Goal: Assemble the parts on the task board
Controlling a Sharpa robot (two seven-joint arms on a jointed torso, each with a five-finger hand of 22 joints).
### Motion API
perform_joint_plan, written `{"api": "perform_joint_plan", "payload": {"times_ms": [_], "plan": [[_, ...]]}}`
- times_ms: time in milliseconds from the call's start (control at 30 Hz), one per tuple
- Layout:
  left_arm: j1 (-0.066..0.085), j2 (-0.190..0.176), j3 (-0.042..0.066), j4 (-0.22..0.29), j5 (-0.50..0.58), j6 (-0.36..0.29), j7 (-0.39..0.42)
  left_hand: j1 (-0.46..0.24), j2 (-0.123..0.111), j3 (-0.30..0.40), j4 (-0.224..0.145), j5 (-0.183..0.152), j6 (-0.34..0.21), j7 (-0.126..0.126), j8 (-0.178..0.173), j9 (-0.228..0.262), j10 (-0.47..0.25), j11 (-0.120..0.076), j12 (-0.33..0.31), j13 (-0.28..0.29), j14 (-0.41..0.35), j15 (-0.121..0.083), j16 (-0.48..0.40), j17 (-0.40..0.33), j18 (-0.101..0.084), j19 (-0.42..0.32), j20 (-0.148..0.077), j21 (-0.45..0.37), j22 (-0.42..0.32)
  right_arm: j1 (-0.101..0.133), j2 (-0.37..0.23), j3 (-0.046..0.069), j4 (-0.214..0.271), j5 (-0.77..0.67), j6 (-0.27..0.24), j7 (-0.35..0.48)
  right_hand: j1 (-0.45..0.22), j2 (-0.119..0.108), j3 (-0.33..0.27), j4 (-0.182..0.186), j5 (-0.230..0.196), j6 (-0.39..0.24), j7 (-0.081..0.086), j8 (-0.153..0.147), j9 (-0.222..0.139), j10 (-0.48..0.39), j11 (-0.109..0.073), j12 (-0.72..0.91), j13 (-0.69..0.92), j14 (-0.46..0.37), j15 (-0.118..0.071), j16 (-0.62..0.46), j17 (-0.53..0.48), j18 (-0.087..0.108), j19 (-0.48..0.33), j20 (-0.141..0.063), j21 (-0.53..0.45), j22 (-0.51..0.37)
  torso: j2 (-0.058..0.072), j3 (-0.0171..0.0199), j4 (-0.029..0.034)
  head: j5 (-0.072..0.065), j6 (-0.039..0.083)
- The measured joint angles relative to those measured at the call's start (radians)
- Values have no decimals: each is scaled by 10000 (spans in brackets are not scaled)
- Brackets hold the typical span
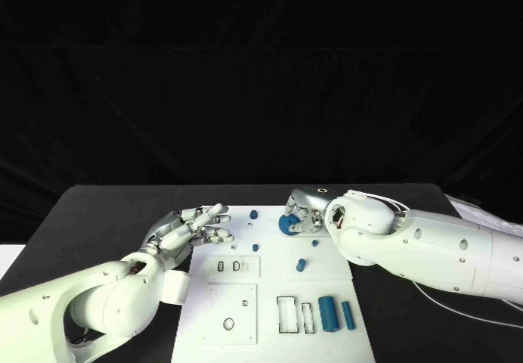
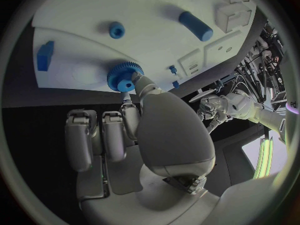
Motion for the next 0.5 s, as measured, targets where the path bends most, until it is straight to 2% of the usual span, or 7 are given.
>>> {"api": "perform_joint_plan", "payload": {"times_ms": [200, 300, 500], "plan": [[0, 6, 0, 9, 44, 24, -9, 0, 0, 0, 0, 0, 0, 0, 0, 0, 0, 0, 0, 0, 0, 0, 0, -1, 0, 0, 0, 0, 0, 38, 468, 7, 187, -16, -311, -120, -119, -18, 66, -18, 99, 0, 0, 0, -63, 164, -125, 6, 0, 1, -3, 0, -1, 0, 0, 0, 66, -1, 0, -12, 24, 0, -18], [0, 9, 0, 11, 56, 31, -12, 0, 0, 0, 0, 0, 0, 0, 0, 0, 0, 0, 0, 0, 0, 0, 0, -1, 0, 0, 0, 0, -1, 42, 752, 7, 186, -45, -461, -163, -121, -18, 96, -46, 134, 0, -1, 0, -64, 167, -128, -1, 3, 0, -3, 0, 6, 1, 0, 0, 66, -1, 0, -19, 38, 12, -23], [0, 21, 0, -3, 73, 34, -14, 0, 0, 0, 0, 0, 0, 0, 0, 0, 0, 0, 0, 0, 0, 0, 0, -1, 0, 0, 0, 0, -1, 12, 1340, -9, -162, -90, -675, -186, -211, -60, 111, -56, 157, 0, 0, 0, -64, 200, -161, -78, 9, 0, -2, 0, 8, 0, -1, 0, 66, 5, 7, -19, 56, 32, -31]]}}
